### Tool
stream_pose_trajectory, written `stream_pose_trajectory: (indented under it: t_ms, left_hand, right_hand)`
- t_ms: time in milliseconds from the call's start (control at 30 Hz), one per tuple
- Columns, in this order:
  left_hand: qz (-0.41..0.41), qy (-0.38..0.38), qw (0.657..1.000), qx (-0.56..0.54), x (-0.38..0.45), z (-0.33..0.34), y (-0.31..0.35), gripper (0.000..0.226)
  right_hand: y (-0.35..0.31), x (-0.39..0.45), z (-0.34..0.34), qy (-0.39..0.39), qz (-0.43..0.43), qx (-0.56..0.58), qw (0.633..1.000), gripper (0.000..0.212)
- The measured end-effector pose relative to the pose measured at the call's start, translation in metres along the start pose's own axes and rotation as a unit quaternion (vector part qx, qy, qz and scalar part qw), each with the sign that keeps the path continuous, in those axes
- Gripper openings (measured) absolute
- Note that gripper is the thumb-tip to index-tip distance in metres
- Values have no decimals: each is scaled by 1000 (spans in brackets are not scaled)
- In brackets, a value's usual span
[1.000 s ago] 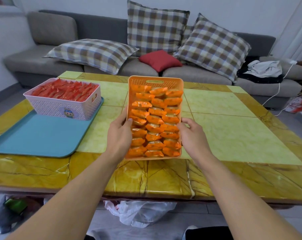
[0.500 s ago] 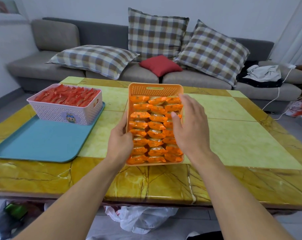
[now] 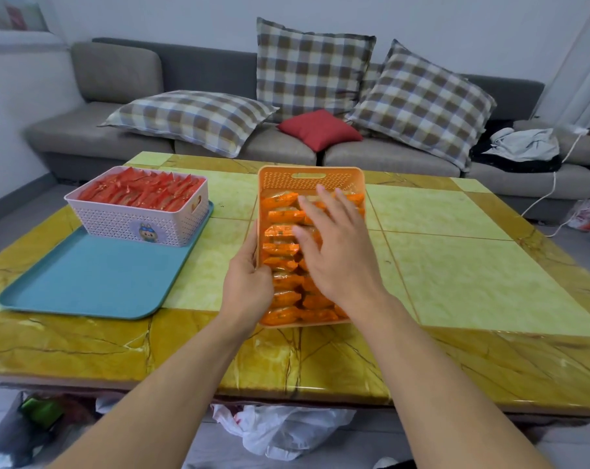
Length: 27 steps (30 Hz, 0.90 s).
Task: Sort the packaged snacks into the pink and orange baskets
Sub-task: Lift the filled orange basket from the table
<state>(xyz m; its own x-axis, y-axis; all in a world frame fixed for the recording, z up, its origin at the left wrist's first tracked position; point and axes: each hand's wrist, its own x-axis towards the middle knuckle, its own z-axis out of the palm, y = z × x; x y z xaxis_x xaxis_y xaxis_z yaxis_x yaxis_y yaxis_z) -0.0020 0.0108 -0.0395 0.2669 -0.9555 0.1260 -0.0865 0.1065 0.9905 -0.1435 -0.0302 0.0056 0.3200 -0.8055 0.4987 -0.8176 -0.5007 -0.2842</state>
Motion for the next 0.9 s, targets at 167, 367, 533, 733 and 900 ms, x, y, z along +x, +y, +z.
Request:
stream_pose_trajectory:
  t_ms: [167,367,533,733,900]
  left_hand:
    - [-18,1,1000,-24,2,1,0,69]
    - [-41,25,997,-62,4,4,-5,70]
    - [-32,65,994,-77,1,10,-1,70]
    - [-53,78,992,-86,2,11,-6,75]
    - [-83,110,984,-113,3,8,-6,72]
  right_hand:
    - [28,-16,-11,83,173,123,974,44]
    - [47,-32,-5,-142,336,171,915,58]
    - [48,-38,-8,-178,405,302,844,31]
    - [49,-38,3,-81,417,367,828,23]
    - [51,-35,9,-48,415,376,827,24]
